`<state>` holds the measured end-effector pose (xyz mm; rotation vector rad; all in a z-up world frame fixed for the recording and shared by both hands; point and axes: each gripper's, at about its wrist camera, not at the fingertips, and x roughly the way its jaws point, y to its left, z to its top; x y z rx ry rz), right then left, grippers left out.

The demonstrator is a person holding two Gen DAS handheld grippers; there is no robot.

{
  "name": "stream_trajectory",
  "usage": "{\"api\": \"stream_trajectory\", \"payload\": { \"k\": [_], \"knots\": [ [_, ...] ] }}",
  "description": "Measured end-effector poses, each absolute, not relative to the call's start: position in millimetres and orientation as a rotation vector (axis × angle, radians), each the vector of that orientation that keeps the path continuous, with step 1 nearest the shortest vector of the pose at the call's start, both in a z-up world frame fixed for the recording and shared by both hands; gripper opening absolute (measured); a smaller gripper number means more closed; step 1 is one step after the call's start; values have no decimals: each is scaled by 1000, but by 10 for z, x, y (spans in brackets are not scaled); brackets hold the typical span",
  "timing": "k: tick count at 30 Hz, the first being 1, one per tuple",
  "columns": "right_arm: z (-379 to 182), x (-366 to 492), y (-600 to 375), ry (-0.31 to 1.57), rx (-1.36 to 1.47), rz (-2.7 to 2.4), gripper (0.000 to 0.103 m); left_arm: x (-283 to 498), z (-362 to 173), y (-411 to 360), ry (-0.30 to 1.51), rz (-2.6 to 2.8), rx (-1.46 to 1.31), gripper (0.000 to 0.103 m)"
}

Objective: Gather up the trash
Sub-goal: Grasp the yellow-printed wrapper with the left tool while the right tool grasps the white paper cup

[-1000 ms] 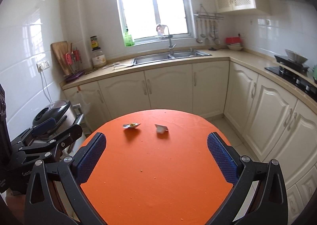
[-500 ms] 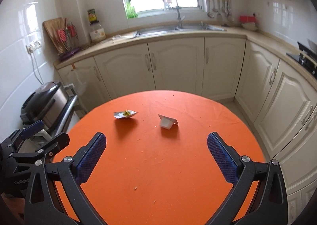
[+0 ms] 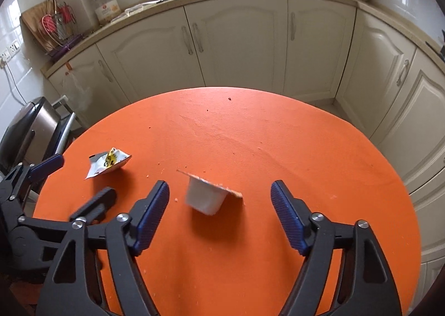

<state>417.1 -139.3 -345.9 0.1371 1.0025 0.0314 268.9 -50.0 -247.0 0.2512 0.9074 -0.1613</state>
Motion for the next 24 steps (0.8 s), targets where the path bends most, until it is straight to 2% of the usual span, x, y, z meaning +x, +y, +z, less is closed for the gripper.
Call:
{"api": "stream_trajectory", "payload": {
  "k": [3,4,6,8,9,11,12,14,16,18,21,22,23,24],
  "knots": [
    [-3508,4238,-1319,1006,95,39,56,3007,-2589,-626,908,-194,253,102],
    [-3509,4244,-1316,1015,104,48,43,3073,-2594,-675,901,-203,256,100],
    [-3491,4233,-1335,1007,101,40,42,3185,-2581,-741,902,-245,250,87],
    [-3489,4191,-1333,1011,103,56,42,3295,-2571,-796,918,-293,214,62],
    [-3491,4162,-1339,1010,102,60,42,3364,-2575,-827,929,-317,196,57],
    [-3476,4077,-1394,1005,128,60,42,3473,-2577,-901,932,-347,190,40],
    [-3453,4035,-1413,1000,141,59,42,3556,-2591,-917,932,-360,189,36],
    [-3400,3922,-1479,985,154,53,42,3707,-2593,-1017,933,-379,194,21],
    [-3358,3829,-1527,981,156,48,42,3842,-2589,-1079,936,-389,202,13],
    [-3319,3738,-1585,977,157,39,42,3853,-2626,-1129,924,-382,218,12],
    [-3286,3623,-1652,974,166,23,42,3928,-2624,-1228,901,-382,218,16],
    [-3278,3596,-1668,973,167,21,42,3933,-2611,-1246,894,-389,218,25],
    [-3271,3576,-1678,974,168,18,42,3956,-2603,-1283,885,-393,221,44],
    [-3272,3562,-1688,975,169,17,42,4001,-2591,-1330,868,-383,230,56]
  ]
}}
